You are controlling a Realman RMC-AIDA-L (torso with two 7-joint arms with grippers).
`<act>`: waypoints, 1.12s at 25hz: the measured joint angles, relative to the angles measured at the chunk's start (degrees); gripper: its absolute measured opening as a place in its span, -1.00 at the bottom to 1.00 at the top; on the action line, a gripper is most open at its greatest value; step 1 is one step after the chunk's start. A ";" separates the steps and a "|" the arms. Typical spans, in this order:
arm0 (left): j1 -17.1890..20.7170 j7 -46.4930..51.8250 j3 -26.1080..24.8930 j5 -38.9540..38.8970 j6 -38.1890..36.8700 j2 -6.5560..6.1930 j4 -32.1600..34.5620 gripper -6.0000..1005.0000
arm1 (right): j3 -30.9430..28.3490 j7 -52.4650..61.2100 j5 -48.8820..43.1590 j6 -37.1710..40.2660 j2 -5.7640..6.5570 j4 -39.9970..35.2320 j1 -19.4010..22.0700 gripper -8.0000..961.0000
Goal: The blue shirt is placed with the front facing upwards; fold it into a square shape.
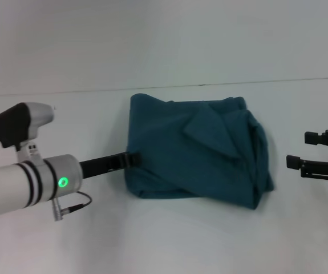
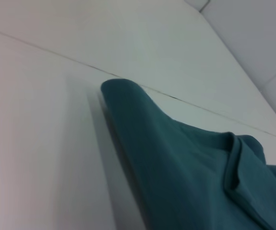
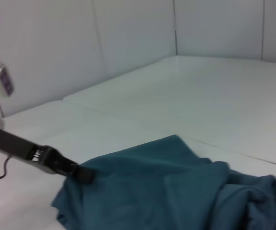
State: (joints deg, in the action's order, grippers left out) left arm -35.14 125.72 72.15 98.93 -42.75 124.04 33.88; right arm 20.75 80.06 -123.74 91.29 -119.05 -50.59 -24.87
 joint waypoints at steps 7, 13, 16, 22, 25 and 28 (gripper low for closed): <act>4.80 -1.97 -3.19 1.88 -2.56 0.30 4.31 -0.80 | 0.06 0.00 0.79 -1.97 -0.25 1.19 -0.59 0.87; 8.60 -4.99 -3.31 1.78 -4.37 0.55 7.78 -0.80 | -0.01 -0.27 1.12 -2.97 -0.31 2.36 -1.36 0.87; 9.51 -7.97 -4.97 1.37 -5.46 0.60 7.65 -0.80 | 0.17 -0.35 1.81 -3.02 -0.31 2.73 -1.47 0.86; 10.45 -15.47 -14.12 -0.91 -14.54 0.48 6.69 -0.80 | 0.43 -0.25 2.18 -3.13 -0.31 2.87 -1.55 0.86; 10.84 -18.74 -18.02 -1.72 -19.45 0.28 6.12 -0.80 | 0.49 -0.20 2.20 -3.14 -0.31 3.11 -1.74 0.87; 11.34 -21.22 -19.96 -1.74 -22.89 0.21 5.85 -0.79 | 0.53 -0.24 2.20 -3.14 -0.31 3.75 -2.00 0.87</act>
State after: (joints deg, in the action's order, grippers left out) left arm -23.81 104.50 52.20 97.18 -65.64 124.24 39.72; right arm 21.27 79.82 -121.54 88.15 -119.36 -46.84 -26.87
